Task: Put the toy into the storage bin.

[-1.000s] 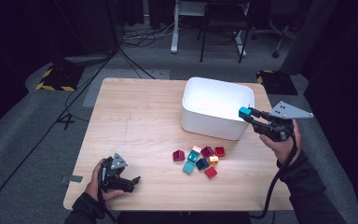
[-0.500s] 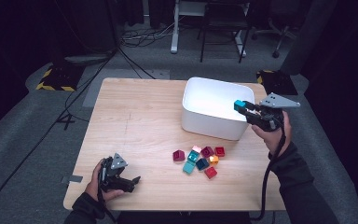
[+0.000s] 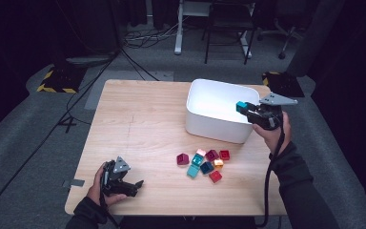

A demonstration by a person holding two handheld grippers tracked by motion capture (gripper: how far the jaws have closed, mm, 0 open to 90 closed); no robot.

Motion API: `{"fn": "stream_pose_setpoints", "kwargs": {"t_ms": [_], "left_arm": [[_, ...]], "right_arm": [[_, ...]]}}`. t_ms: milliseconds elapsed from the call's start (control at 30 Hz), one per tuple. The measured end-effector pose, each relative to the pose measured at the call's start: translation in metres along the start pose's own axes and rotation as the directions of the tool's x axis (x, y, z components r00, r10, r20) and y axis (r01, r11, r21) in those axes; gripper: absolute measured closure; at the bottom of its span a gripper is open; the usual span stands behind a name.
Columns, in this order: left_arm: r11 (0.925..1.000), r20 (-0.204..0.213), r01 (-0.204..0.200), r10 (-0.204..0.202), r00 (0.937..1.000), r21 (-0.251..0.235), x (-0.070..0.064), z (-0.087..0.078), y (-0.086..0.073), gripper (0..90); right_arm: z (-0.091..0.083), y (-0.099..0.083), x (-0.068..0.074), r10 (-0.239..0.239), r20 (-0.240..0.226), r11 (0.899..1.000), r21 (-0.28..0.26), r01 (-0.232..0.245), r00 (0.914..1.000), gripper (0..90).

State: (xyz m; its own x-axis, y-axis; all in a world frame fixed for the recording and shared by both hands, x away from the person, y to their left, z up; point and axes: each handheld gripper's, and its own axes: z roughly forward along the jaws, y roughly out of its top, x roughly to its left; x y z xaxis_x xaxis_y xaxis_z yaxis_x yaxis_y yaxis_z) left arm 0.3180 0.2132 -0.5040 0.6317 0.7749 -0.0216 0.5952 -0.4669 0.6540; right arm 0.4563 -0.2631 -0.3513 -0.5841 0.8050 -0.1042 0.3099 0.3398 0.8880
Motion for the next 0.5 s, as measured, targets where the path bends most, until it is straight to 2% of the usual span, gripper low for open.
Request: {"fn": "stream_pose_setpoints", "kwargs": {"t_ms": [200, 267, 400, 500], "left_arm": [[1.0000, 0.002, -0.001, 0.001, 1.0000, 0.001, 0.0000, -0.0001, 0.0000, 0.6], [1.0000, 0.002, -0.003, 0.003, 1.0000, 0.003, 0.0002, -0.0002, 0.0000, 0.6], [1.0000, 0.000, 0.000, 0.000, 1.0000, 0.000, 0.0000, 0.0000, 0.0000, 0.6], [1.0000, -0.001, 0.000, 0.000, 1.0000, 0.000, 0.0000, 0.0000, 0.0000, 0.6]], "right_arm": [[0.0040, -0.0001, 0.0026, 0.000, -0.009, 1.000, 0.017, 0.000, 1.0000, 68.0], [0.0055, -0.0001, 0.0037, 0.006, 0.003, 1.000, 0.022, -0.006, 1.0000, 62.8], [0.0073, -0.0001, 0.0051, -0.001, 0.019, 0.999, 0.052, 0.000, 0.9998, 60.8], [0.0057, -0.0009, 0.0057, 0.000, 0.009, 0.999, 0.038, -0.001, 1.0000, 58.2]]}}
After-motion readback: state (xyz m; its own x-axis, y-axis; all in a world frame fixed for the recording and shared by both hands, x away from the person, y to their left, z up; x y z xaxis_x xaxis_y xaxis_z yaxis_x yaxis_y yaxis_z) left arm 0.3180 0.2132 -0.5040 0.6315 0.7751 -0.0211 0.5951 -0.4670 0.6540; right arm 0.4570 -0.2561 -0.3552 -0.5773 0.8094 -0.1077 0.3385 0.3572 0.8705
